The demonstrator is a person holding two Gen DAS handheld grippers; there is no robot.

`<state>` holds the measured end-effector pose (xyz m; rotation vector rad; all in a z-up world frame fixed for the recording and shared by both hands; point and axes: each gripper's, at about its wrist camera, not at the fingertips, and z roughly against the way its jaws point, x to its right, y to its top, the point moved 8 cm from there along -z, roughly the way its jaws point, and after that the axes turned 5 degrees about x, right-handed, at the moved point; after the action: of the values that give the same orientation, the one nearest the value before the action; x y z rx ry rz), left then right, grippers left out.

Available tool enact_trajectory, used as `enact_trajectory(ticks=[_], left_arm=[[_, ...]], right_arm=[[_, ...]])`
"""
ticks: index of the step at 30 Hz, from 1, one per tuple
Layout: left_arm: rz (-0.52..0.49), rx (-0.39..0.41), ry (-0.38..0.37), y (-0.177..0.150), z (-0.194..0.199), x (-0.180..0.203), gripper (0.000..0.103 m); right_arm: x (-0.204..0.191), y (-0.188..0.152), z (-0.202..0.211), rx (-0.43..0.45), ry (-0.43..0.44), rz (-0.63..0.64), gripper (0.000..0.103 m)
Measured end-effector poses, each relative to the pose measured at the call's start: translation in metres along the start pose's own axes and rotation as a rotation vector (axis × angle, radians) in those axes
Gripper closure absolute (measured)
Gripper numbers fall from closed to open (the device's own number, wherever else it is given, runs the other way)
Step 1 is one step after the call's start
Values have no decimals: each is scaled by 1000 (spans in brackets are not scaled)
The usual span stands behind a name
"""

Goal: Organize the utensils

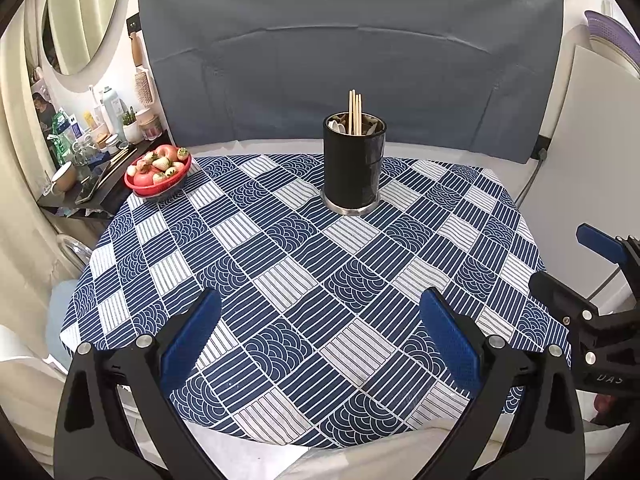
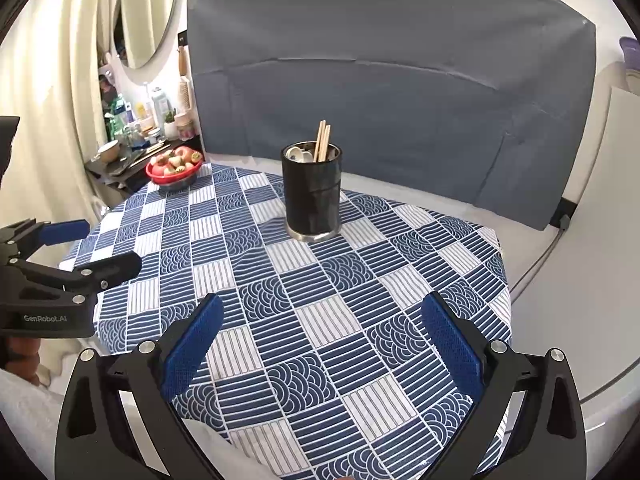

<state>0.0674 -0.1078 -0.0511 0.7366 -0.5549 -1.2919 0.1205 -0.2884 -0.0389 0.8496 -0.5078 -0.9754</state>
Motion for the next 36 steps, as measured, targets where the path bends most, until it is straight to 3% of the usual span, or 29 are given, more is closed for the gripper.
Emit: enact_trajectory(ticks=[36], left_arm=[[-10,-11,-10,0,-4,1,6]], right_arm=[[1,3,-7,-4,15,22,8]])
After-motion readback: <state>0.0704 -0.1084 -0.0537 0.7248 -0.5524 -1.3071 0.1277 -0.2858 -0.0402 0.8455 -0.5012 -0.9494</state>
